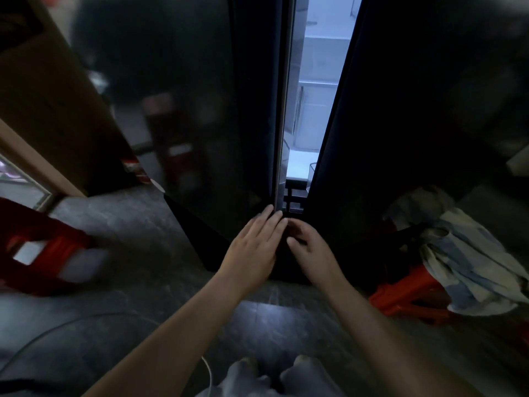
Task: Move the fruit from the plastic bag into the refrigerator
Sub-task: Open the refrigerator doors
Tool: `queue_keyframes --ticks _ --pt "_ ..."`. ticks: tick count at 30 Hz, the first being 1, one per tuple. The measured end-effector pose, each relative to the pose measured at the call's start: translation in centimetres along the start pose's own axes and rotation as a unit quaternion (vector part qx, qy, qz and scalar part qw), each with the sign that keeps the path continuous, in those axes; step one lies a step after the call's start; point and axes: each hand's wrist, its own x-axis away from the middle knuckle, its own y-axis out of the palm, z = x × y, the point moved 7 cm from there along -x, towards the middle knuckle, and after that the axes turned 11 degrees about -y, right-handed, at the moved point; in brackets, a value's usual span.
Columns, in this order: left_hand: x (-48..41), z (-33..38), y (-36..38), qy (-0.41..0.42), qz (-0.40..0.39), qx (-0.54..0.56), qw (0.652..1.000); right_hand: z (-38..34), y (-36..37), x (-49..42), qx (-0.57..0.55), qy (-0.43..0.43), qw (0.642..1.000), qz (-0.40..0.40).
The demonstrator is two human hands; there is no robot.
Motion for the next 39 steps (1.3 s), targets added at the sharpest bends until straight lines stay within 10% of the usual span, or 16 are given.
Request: queue_keyframes --ticks 17,39 --pt "2.0 -0.6 1.1 -0.063 -0.015 -0.175 0.983 -2.3 0.0 -5.8 0.018 -0.059 0.998 -0.016" --pt "9.5 -1.2 1.4 -0.394 0.011 -0.102 0.913 -5.4 4.4 -0.6 -0.089 -0.163 0.966 -0.182"
